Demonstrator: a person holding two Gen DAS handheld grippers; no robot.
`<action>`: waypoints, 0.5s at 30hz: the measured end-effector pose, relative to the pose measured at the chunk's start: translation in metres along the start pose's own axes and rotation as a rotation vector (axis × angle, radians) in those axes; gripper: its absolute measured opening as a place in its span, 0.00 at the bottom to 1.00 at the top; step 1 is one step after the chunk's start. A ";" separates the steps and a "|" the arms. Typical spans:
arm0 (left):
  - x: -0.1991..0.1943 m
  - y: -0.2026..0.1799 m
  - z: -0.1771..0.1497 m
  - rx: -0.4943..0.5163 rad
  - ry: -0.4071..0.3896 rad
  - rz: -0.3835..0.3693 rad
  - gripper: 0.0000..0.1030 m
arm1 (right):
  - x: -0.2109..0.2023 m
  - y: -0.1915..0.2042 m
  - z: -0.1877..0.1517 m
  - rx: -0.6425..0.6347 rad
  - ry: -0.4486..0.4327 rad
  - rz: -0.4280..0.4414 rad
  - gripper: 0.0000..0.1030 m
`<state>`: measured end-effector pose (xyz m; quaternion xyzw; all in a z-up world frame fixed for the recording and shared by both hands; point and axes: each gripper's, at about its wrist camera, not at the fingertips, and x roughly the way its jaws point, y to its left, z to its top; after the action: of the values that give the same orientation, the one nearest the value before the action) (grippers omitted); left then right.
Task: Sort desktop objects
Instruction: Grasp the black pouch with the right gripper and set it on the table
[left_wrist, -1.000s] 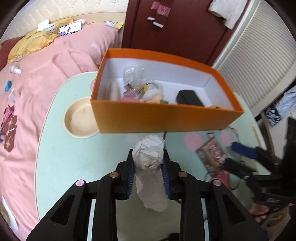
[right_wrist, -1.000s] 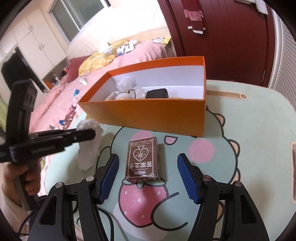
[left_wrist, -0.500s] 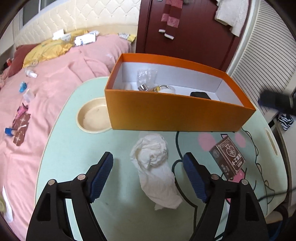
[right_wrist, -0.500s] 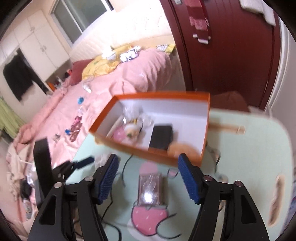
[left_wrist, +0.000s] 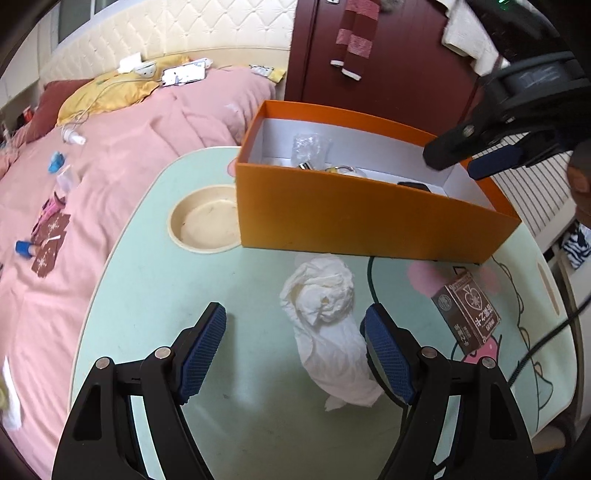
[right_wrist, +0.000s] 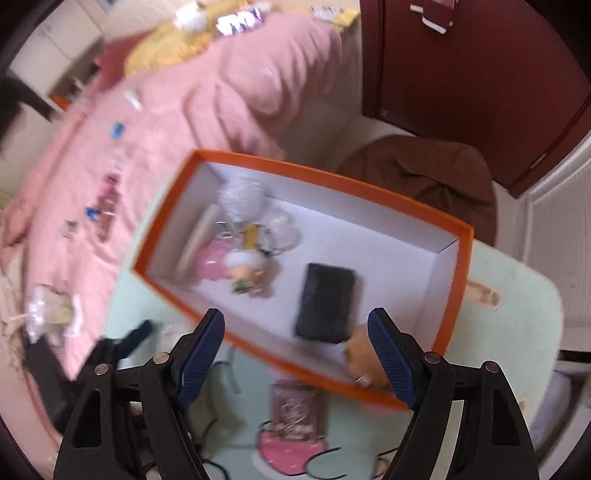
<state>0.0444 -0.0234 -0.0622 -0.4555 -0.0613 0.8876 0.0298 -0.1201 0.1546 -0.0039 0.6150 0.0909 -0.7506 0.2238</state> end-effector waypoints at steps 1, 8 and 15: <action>0.000 0.001 0.001 -0.002 -0.001 0.000 0.76 | 0.003 0.000 0.004 -0.002 0.012 -0.027 0.78; 0.001 0.005 0.002 -0.023 0.002 -0.010 0.76 | 0.033 -0.017 0.027 0.025 0.201 -0.032 0.78; 0.001 0.008 0.003 -0.033 0.003 -0.019 0.76 | 0.073 -0.017 0.030 0.013 0.344 -0.042 0.38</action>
<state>0.0412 -0.0311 -0.0618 -0.4567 -0.0801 0.8855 0.0307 -0.1641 0.1407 -0.0703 0.7337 0.1358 -0.6394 0.1855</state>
